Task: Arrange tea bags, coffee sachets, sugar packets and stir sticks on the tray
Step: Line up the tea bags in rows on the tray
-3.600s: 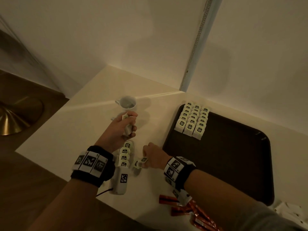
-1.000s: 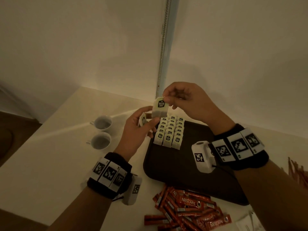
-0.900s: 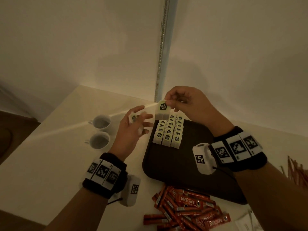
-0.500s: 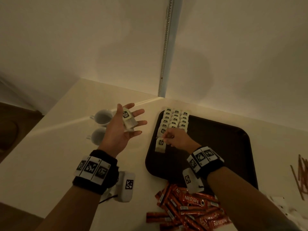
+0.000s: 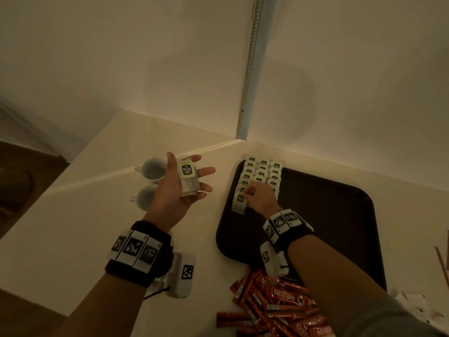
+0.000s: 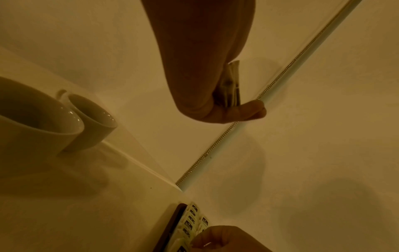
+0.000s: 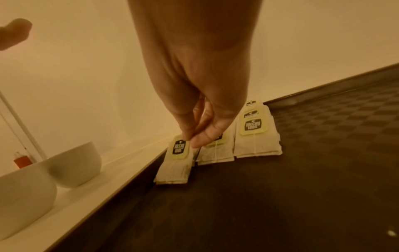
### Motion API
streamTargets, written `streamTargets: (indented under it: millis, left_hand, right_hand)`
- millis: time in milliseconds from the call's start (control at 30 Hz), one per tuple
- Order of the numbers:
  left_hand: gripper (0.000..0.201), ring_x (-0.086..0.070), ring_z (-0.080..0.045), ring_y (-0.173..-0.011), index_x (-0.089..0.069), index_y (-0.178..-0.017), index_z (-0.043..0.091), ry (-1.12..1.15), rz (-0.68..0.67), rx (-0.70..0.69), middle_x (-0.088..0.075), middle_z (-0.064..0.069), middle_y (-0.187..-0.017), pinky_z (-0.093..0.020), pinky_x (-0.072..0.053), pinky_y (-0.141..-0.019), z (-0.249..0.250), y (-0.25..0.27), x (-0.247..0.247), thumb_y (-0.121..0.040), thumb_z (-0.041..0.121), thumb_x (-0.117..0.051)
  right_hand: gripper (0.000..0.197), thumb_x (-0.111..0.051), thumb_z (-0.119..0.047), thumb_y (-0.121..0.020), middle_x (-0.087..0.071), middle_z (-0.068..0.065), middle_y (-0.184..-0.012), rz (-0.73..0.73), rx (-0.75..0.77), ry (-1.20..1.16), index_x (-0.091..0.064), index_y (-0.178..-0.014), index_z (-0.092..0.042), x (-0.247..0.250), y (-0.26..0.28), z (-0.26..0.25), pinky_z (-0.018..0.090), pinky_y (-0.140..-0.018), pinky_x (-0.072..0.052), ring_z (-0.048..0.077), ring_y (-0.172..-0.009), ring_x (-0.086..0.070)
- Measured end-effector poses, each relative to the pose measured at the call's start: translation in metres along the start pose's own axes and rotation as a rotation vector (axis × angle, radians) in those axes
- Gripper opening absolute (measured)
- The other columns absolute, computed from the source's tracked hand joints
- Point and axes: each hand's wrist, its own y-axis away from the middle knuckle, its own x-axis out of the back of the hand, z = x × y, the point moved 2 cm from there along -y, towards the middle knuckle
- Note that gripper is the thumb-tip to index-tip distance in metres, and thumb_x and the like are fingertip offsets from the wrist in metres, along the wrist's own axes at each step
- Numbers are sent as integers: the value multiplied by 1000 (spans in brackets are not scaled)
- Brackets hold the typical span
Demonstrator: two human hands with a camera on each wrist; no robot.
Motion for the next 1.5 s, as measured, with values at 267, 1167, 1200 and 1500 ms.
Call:
streamTargets:
  millis: [267, 1167, 1200, 1500]
  left_hand:
    - [63, -66, -18, -57, -59, -102, 12, -119, -36, 65, -73, -9, -82, -19, -48, -45, -5, -1, -9, -95, 58, -16]
    - [11, -54, -7, -55, -61, -89, 14, -98, -181, -222, -72, 1, -84, -19, -46, -55, -2, 14, -56, -79, 14, -66]
    - [11, -54, -7, -55, -59, -89, 14, -85, -189, -222, -72, 1, -83, -19, -46, -55, -3, 14, -58, -80, 13, -66]
    - [8, -52, -8, -52, -63, -85, 13, -34, -153, -266, -69, -1, -80, -19, -44, -51, 1, 14, -57, -78, 9, -66]
  right_hand:
    - [15, -66, -24, -86, -61, -2, -89, 150, 358, -386, -65, -95, -12, 42, 28, -81, 12, -69, -39, -2, -75, -51]
    - [4, -70, -23, -81, -63, -12, -66, 79, 744, -29, -73, -81, -20, 144, 91, -189, 17, -61, -45, 3, -57, -54]
    - [3, -70, -24, -81, -62, -12, -65, 78, 742, -20, -73, -80, -22, 145, 92, -190, 19, -61, -45, 3, -57, -53]
    - [4, -71, -20, -82, -69, -6, -70, 39, 736, -137, -74, -84, -18, 160, 103, -195, 13, -64, -48, 1, -61, -60]
